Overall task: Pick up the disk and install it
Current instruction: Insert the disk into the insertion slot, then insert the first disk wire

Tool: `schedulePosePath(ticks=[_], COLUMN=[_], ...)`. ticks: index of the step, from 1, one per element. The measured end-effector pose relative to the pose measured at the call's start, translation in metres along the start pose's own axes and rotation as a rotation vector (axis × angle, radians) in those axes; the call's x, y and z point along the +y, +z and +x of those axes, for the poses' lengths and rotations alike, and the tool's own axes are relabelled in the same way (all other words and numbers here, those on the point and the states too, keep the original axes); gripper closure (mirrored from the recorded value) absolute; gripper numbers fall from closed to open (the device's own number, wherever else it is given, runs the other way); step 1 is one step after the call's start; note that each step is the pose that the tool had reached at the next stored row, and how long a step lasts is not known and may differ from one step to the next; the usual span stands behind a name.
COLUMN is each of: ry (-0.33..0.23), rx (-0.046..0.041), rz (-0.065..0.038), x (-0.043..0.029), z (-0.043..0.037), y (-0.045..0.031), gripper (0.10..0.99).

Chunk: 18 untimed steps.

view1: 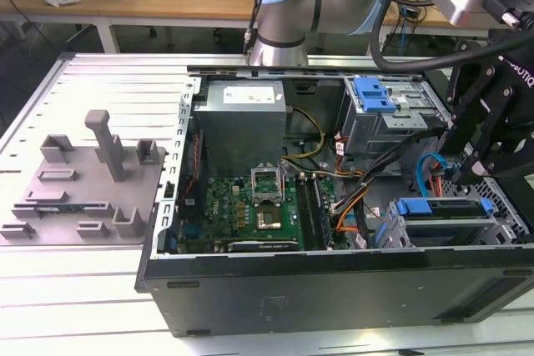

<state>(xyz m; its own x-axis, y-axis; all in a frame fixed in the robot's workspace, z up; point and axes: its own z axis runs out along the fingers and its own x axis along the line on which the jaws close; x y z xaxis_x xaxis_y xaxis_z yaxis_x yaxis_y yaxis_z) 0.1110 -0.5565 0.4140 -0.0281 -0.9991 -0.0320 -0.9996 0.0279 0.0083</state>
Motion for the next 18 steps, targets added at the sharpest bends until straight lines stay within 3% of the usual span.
schedulePosePath(ticks=[10, 12, 14, 15, 16, 17, 18], ry=[0.0, 0.0, 0.0, 0.0, 0.0, 0.0, 0.0], rx=[0.0001, 0.0024, 0.008, 0.0158, 0.0343, 0.0427, 0.0437], rz=[0.0, 0.0, 0.0, 0.0, 0.001, 0.001, 0.001], x=[0.0, 0.0002, 0.0005, 0.0006, 0.0008, 0.0006, -0.0014], z=[0.0, -0.0069, -0.0189, -0.0238, -0.0329, -0.0439, -0.0565], y=[0.0002, 0.0006, 0.001, 0.001, 0.0013, 0.0017, 0.0021], gripper=[0.643, 0.643, 0.643, 0.643, 0.643, 0.643, 0.643])
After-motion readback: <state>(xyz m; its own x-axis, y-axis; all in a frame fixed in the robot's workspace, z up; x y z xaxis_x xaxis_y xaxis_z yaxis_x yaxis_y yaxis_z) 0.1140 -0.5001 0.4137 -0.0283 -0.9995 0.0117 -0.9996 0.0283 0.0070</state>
